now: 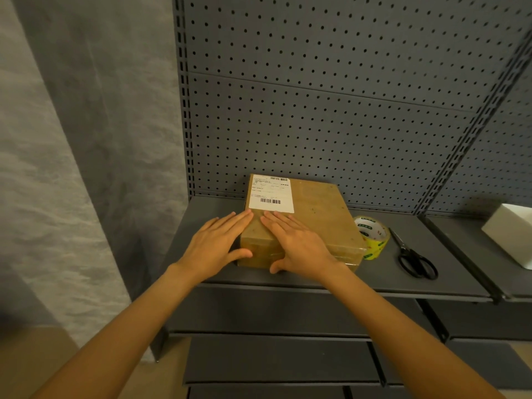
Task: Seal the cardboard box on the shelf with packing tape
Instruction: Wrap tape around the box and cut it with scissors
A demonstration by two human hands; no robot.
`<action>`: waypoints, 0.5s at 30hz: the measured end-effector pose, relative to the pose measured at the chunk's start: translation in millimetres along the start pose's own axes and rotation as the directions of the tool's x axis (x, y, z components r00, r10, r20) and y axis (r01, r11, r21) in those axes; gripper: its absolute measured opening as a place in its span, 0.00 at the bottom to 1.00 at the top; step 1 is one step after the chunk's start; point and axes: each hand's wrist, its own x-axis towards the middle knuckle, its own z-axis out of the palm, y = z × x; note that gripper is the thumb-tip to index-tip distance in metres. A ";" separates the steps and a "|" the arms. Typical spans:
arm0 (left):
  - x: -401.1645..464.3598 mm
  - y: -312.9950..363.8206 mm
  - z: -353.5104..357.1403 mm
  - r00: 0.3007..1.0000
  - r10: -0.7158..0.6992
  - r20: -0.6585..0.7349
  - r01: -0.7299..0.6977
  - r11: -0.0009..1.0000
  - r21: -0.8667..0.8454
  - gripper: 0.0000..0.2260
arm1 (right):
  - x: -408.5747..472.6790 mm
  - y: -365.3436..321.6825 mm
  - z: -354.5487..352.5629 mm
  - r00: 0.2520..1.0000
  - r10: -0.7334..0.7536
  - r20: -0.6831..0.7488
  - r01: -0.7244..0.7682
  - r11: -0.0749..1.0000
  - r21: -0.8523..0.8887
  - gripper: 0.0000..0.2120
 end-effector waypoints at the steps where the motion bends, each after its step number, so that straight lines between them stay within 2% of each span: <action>1: -0.7 -0.4 -0.8 1.000 0.008 -0.005 -0.008 1.000 0.017 0.38 | -0.1 -2.1 -3.3 1.000 0.014 0.003 -0.014 0.999 0.042 0.49; 4: -0.4 1.0 -2.9 1.000 0.000 0.011 0.000 1.000 0.020 0.37 | -0.1 -11.7 -7.9 0.991 0.109 -0.080 -0.095 0.982 0.166 0.39; 7: -0.7 1.7 -5.3 0.999 0.004 0.043 -0.005 0.999 0.031 0.38 | -0.2 -14.8 -10.8 0.984 0.132 -0.122 -0.110 0.980 0.166 0.30; 11: 2.7 -0.4 -10.8 0.997 -0.014 0.075 0.011 0.999 0.039 0.40 | 2.0 -6.6 -11.1 0.999 0.038 0.005 -0.038 0.998 0.057 0.32; 15: 4.6 2.7 -7.1 0.997 -0.067 0.047 0.067 0.998 -0.009 0.42 | 3.2 -2.6 -5.4 0.999 -0.006 0.044 0.007 1.000 -0.014 0.36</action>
